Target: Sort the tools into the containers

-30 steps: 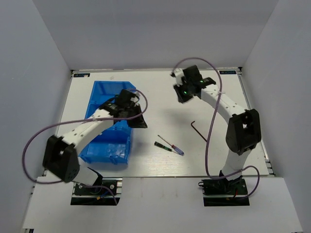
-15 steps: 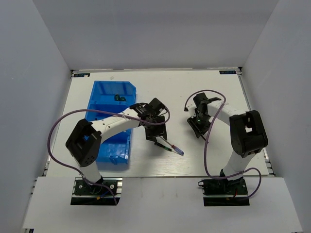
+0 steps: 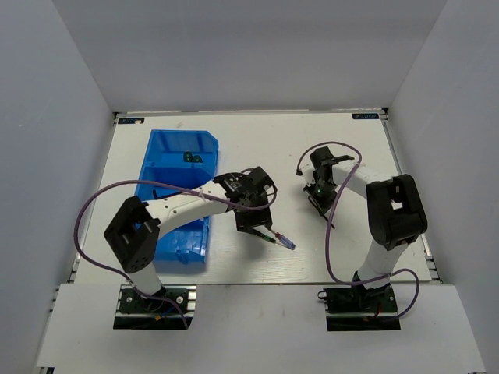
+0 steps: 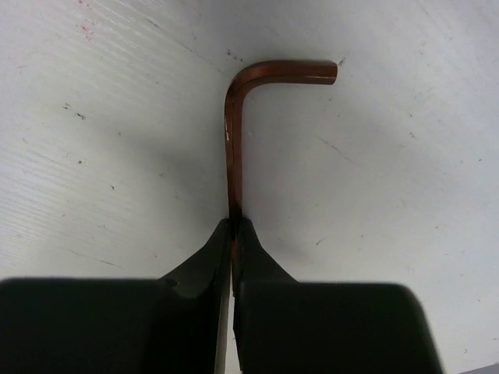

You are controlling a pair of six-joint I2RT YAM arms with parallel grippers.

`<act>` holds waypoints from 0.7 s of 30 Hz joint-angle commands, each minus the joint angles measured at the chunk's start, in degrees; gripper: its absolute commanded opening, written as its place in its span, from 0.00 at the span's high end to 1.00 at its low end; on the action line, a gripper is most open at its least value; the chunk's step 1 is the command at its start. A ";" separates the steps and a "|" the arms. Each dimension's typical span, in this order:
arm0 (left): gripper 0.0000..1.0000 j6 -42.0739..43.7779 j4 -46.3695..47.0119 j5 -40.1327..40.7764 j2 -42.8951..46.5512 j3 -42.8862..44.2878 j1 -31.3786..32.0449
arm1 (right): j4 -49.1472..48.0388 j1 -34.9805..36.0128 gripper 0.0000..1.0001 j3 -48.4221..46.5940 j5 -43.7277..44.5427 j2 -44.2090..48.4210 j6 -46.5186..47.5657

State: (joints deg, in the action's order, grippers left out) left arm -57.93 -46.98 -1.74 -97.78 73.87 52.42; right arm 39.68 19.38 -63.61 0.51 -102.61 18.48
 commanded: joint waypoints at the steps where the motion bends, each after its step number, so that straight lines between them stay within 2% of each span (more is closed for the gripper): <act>1: 0.34 -1.75 -1.80 7.17 7.15 1.01 0.40 | -6.72 0.84 1.00 3.94 -1.92 -5.06 0.15; 6: 0.34 -2.36 -2.32 13.42 15.67 1.02 0.93 | -6.29 1.45 1.00 4.55 -4.46 -4.36 0.59; 9: 0.34 -2.36 -2.33 17.02 22.26 -0.21 0.93 | -3.48 1.63 1.00 -0.44 -16.37 -2.25 1.73; 10: 0.34 -2.36 -1.54 18.42 25.50 -1.87 0.93 | -0.43 1.98 1.00 -6.64 -21.03 -2.25 1.91; 11: 0.34 -2.36 -0.75 19.05 27.10 -2.58 0.93 | 0.48 2.24 1.00 -8.70 -25.26 -2.42 2.35; 14: 0.34 -2.89 0.66 20.81 31.49 -5.13 0.93 | 3.47 4.52 1.00 -21.16 -33.26 -4.69 3.14; 21: 0.34 -2.89 2.51 24.41 38.63 -6.45 0.93 | 8.84 15.14 1.00 -41.31 -41.29 -13.74 5.08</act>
State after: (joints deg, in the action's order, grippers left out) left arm -60.51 -45.93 19.51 -60.69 67.85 53.01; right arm 45.01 30.22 -98.89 -32.36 -113.58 22.11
